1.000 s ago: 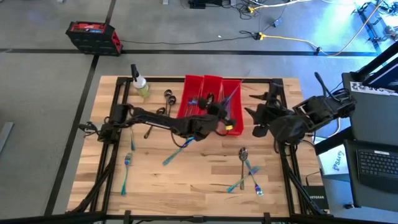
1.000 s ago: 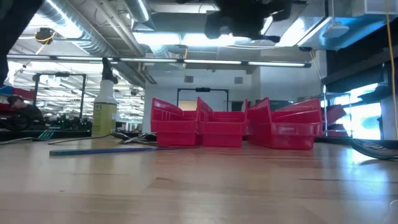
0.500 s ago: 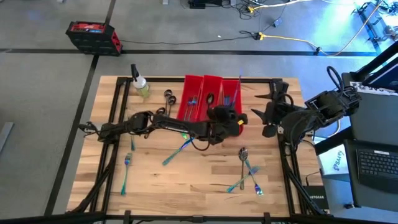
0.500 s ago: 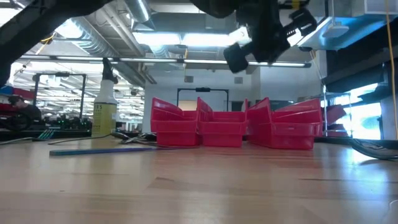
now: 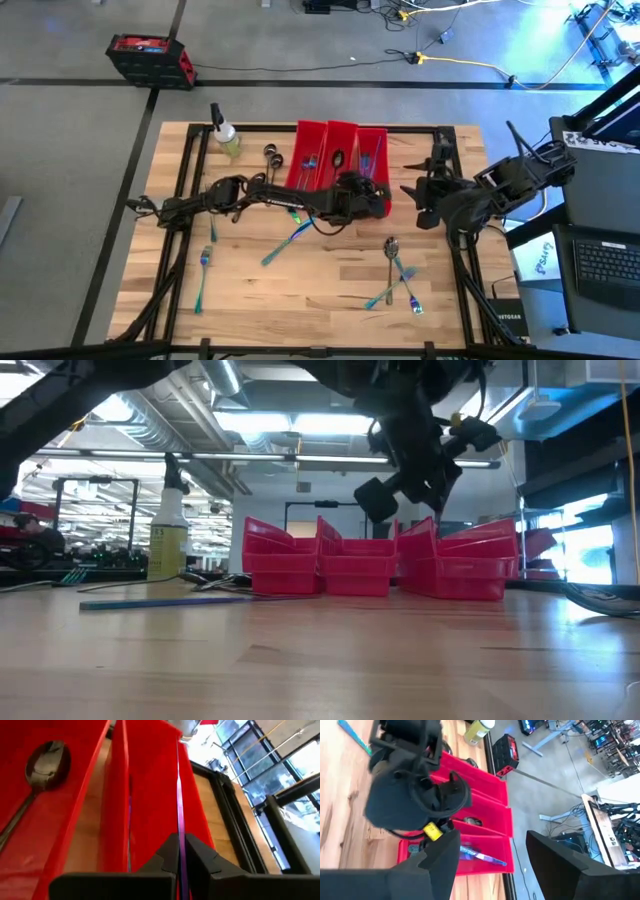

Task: Sort silverware
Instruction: Put the blue knife into the right red silverware bin

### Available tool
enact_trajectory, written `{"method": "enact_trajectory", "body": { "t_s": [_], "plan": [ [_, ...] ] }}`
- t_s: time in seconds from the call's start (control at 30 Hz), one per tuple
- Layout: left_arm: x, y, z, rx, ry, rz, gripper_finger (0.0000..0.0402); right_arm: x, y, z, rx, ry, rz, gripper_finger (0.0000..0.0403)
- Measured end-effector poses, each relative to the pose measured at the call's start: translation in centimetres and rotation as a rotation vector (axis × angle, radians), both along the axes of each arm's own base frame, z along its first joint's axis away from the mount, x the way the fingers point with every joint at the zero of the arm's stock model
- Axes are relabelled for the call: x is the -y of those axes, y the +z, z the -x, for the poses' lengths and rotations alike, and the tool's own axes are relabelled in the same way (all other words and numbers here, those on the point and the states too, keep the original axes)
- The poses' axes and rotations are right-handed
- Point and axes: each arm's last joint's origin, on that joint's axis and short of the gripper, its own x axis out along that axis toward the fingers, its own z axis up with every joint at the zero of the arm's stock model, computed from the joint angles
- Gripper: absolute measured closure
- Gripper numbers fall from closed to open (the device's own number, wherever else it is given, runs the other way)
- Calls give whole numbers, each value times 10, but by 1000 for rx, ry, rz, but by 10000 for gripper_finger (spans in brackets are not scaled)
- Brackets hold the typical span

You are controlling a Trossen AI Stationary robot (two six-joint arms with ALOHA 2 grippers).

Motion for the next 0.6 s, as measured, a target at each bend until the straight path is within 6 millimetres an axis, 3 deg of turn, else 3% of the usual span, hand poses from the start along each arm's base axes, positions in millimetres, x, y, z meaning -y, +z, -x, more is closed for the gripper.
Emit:
{"method": "enact_trajectory", "body": {
  "t_s": [0.3, 0.6],
  "plan": [
    [-1, 0, -1, 66, 14, 59, 400, -2, -8, -3, -26, 8, -11, 192],
    [-9, 1, -1, 82, 27, 62, 348, -2, -8, -3, -31, 14, -20, 192]
  ]
}}
